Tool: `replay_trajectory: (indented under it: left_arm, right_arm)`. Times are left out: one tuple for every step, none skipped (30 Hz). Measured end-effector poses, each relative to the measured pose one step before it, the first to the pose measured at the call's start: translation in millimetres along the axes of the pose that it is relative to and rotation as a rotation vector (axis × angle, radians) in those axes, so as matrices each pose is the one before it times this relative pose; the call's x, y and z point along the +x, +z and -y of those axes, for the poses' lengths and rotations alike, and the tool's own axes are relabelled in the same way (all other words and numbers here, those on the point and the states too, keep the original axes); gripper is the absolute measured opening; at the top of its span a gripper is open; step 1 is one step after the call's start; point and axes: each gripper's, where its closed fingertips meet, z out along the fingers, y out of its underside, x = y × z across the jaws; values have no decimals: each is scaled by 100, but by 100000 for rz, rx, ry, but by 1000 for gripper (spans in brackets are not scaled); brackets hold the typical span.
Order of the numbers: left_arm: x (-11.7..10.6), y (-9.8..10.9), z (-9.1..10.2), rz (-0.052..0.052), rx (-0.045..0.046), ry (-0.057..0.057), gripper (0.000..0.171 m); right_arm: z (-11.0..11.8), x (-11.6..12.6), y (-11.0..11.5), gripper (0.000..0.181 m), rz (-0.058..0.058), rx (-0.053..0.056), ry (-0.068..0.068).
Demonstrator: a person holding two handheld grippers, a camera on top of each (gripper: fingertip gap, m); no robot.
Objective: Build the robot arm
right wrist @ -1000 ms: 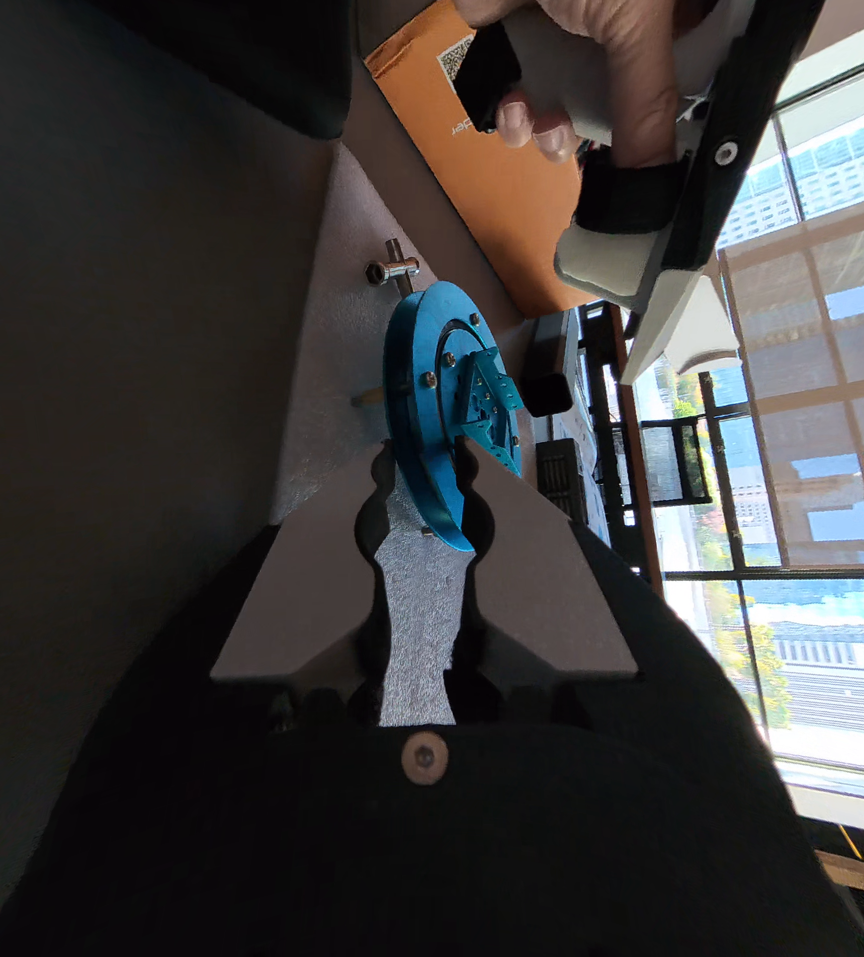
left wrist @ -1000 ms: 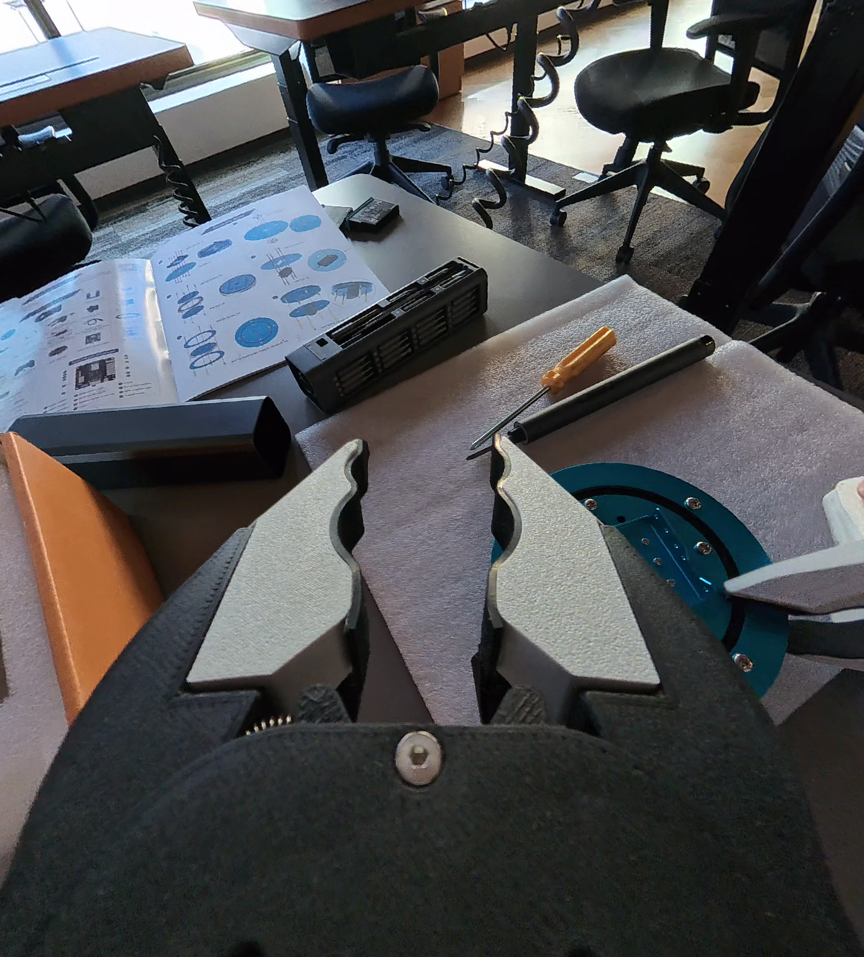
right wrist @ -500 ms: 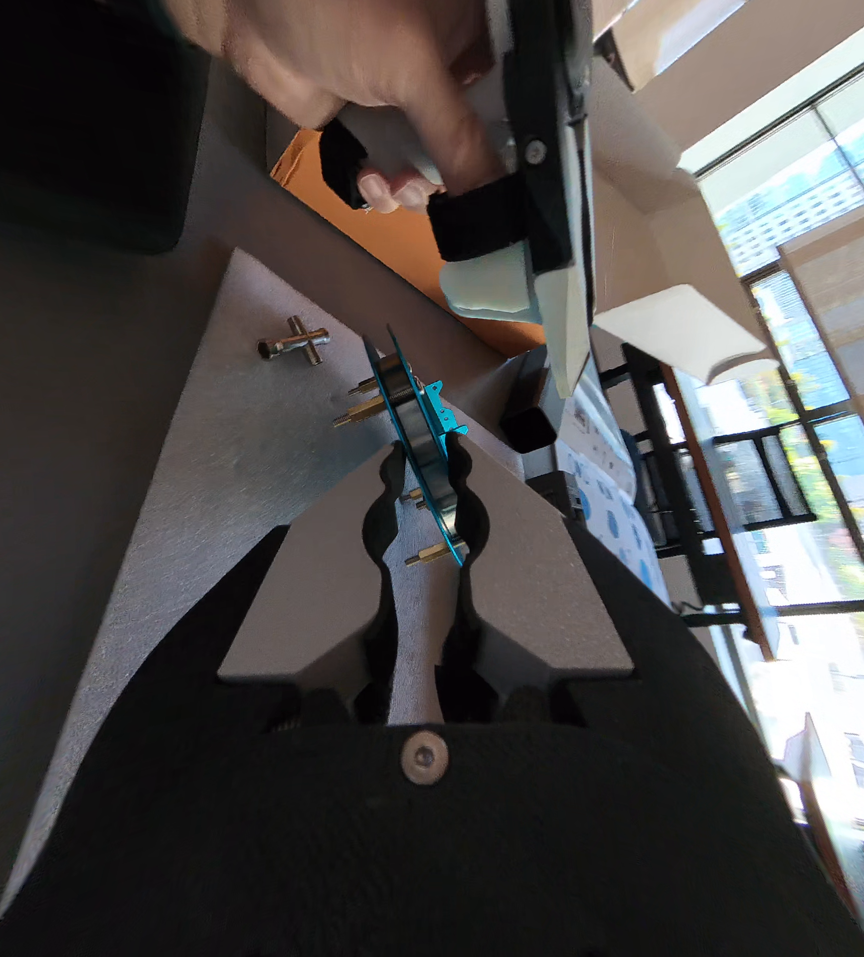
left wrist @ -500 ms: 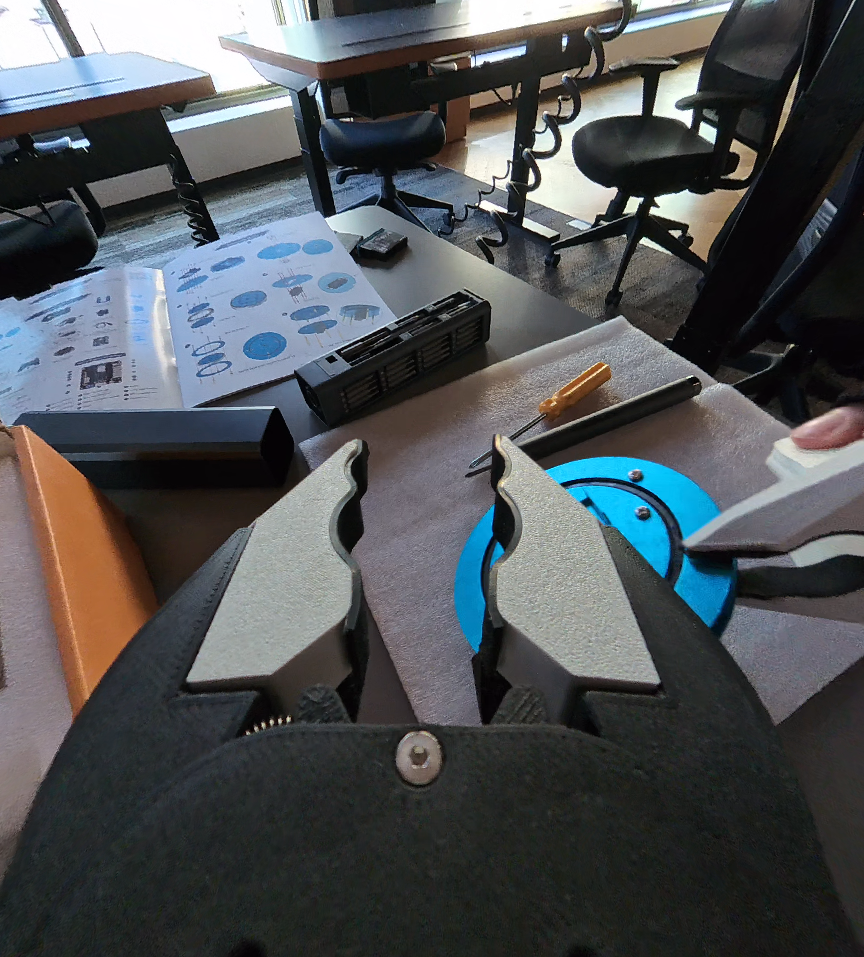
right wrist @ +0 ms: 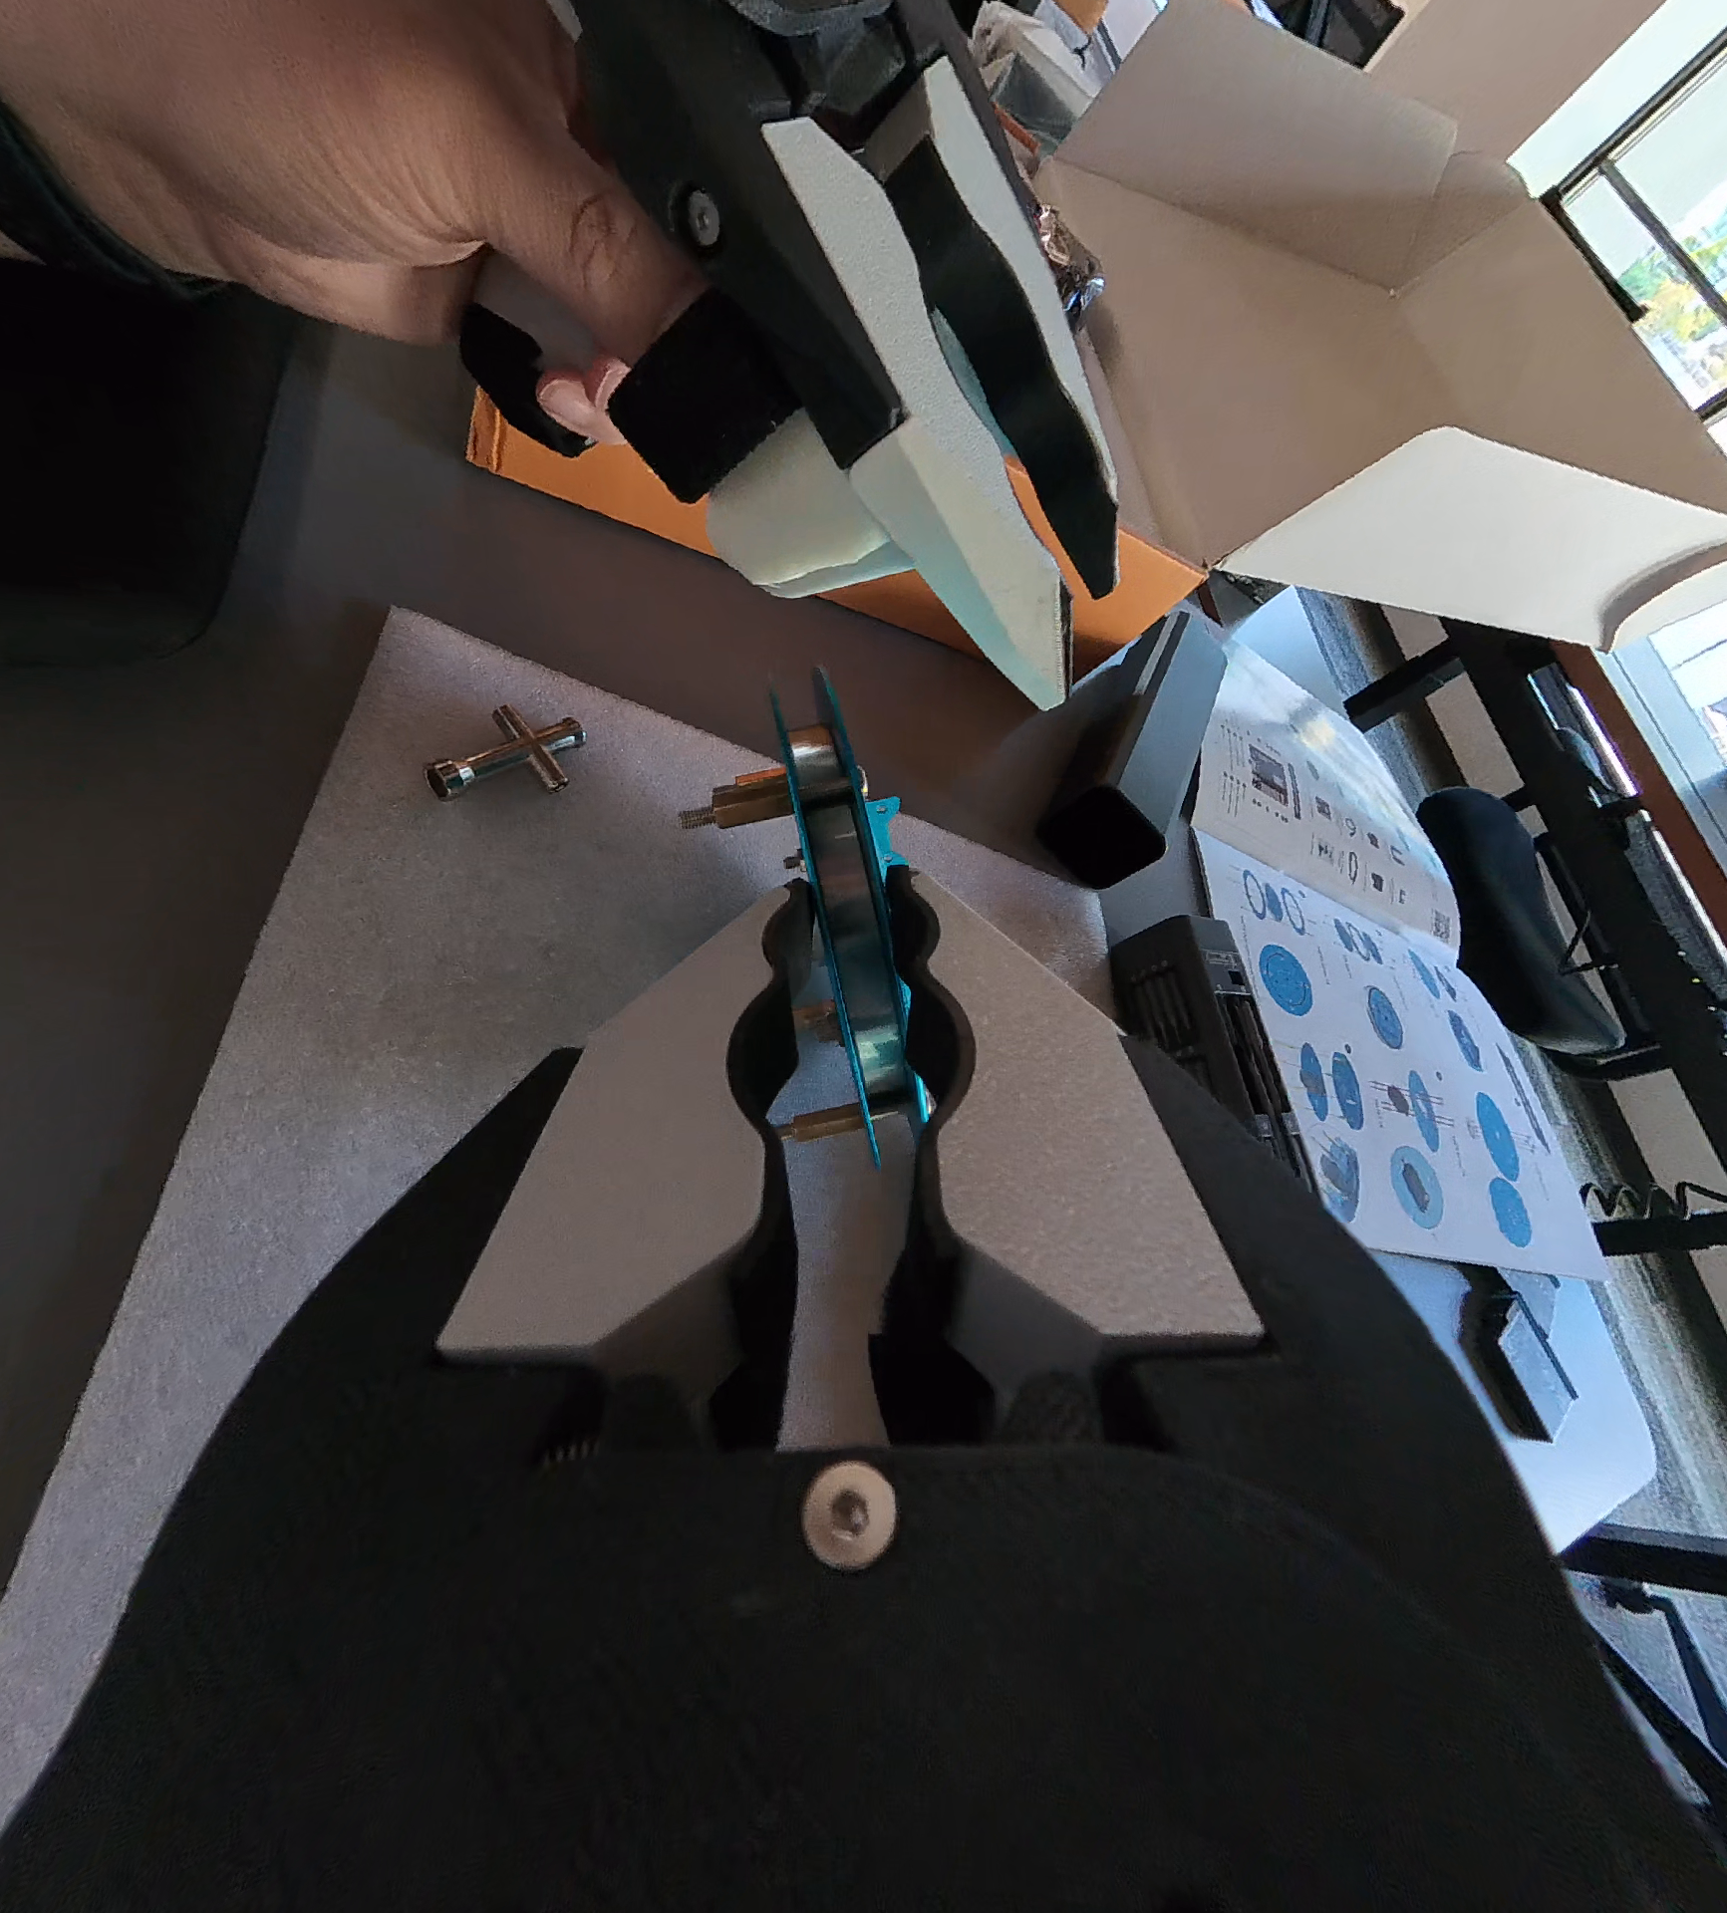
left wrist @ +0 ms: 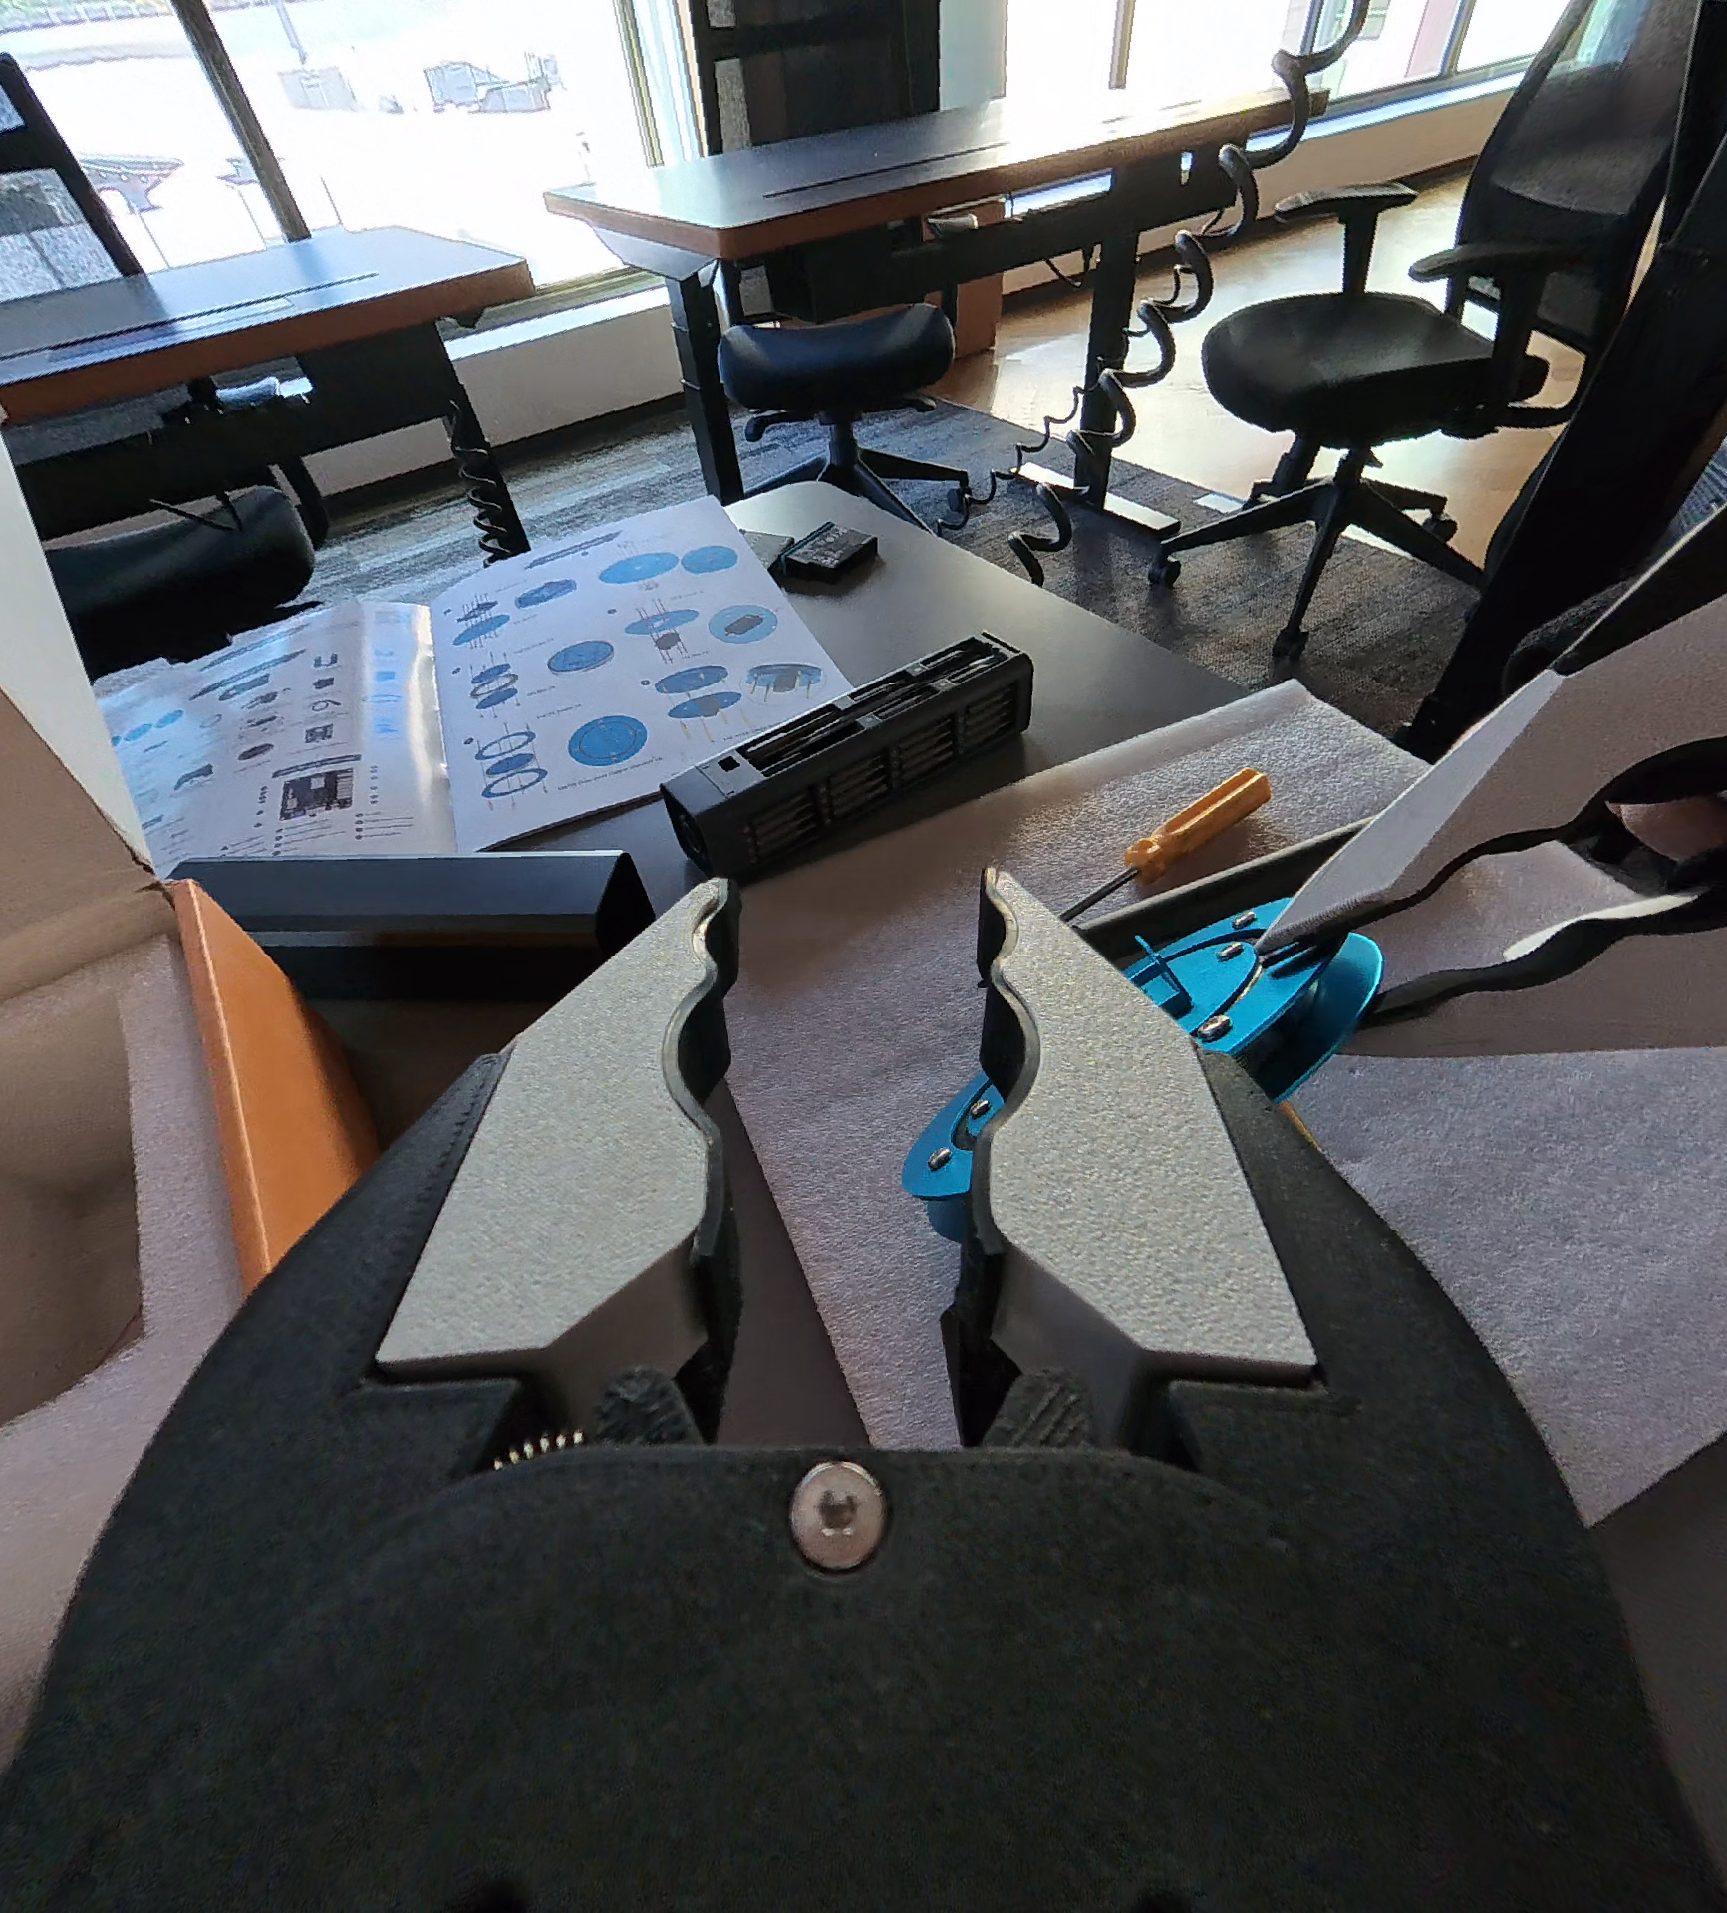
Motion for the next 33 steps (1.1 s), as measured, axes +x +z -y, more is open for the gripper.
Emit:
replay_trajectory:
  left_arm:
    - [26,-29,35,78,52,317,45]
    - [10,-53,53,61,198,194,45]
    - [7,-48,62,52,272,101,45]
    - [15,-41,45,-24,204,-1,44]
    - [30,-26,-2,-199,53,-130,44]
    - [55,17,-44,-298,-151,-182,44]
    - [62,19,-43,-349,-325,-87,44]
    - [92,25,-47,-416,-313,51,44]
    - [110,14,-8,-446,-145,131,44]
    - [122,7,-4,-387,-32,178,44]
    - [88,12,5,-245,-47,206,44]
    - [82,21,-25,-246,-134,160,44]
    - [91,13,-24,-387,-182,19,44]
    - [81,12,-25,-402,-172,-88,44]
    - [49,3,4,-257,-68,-85,44]
    - [-2,-2,14,-76,47,-114,44]
    - [-24,-14,6,6,33,-226,44]
    - [-36,-1,-13,-58,-54,-370,44]
    - [-11,17,-24,-209,-105,-463,44]
    - [3,26,-51,-315,-186,-443,44]
    - [11,60,-79,-332,-343,-437,44]
    - [13,66,-97,-320,-430,-504,44]
    - [26,82,-111,-391,-423,-555,44]
    - [43,76,-107,-509,-463,-585,44]
    - [50,93,-118,-568,-530,-607,45]
    - [47,80,-127,-572,-578,-561,45]
    - [47,88,-130,-502,-641,-456,45]
    - [20,78,-131,-397,-627,-403,45]
    - [-6,70,-94,-335,-471,-437,45]
    - [4,55,-90,-386,-396,-578,45]
    - [8,51,-108,-495,-455,-706,45]
    - [14,65,-128,-535,-589,-621,45]
    - [-11,67,-155,-359,-758,-519,45]
  right_arm:
    - [-1,-207,-79,14,-515,433,402]
    - [-1,-303,-124,14,-701,575,317]
    - [-28,-406,-159,14,-950,575,49]
    - [-53,-478,-187,14,-1406,492,-795]
    - [-87,-547,-213,14,-1691,273,-1854]
    - [-115,-524,-210,14,-2207,-137,-2817]
    - [-129,-504,-196,14,-2395,-257,-3024]
    - [-122,-512,-157,14,-1975,-159,-2472]
    - [-97,-509,-127,14,-1317,52,-1862]
    - [-87,-500,-102,14,-921,279,-1915]
    - [-114,-490,-79,15,-627,270,-2495]
    - [-111,-455,-69,15,-135,482,-2411]
    - [-62,-390,-43,15,151,745,-1692]
    - [-30,-281,9,16,55,985,-1150]
    - [-19,-183,12,16,-69,880,-1338]
    - [-10,6,2,16,-910,713,-1693]
    - [-50,85,8,16,-1013,568,-1492]
    - [-61,-10,27,17,-260,794,-607]
    - [-46,-134,32,17,386,1023,4]
    - [-92,-129,-2,17,440,597,-152]
    - [-137,-105,-17,18,436,126,127]
    - [-177,-178,-7,19,1132,98,1386]
    - [-241,-252,10,21,2035,-96,2886]
    - [-294,-146,7,25,1652,-312,3474]
    - [-386,-277,15,29,2644,-838,3229]
    - [-340,-354,84,31,2868,-748,1825]
    - [-89,-87,36,32,404,-818,-733]
    - [53,37,12,32,-973,328,-1155]
    - [-29,-63,-1,32,-235,-149,-1008]
    - [20,13,-32,31,-521,285,-526]
    - [8,3,-25,31,-140,292,-286]
    - [14,-1,-19,31,56,266,-59]
    - [23,10,-40,31,173,321,188]
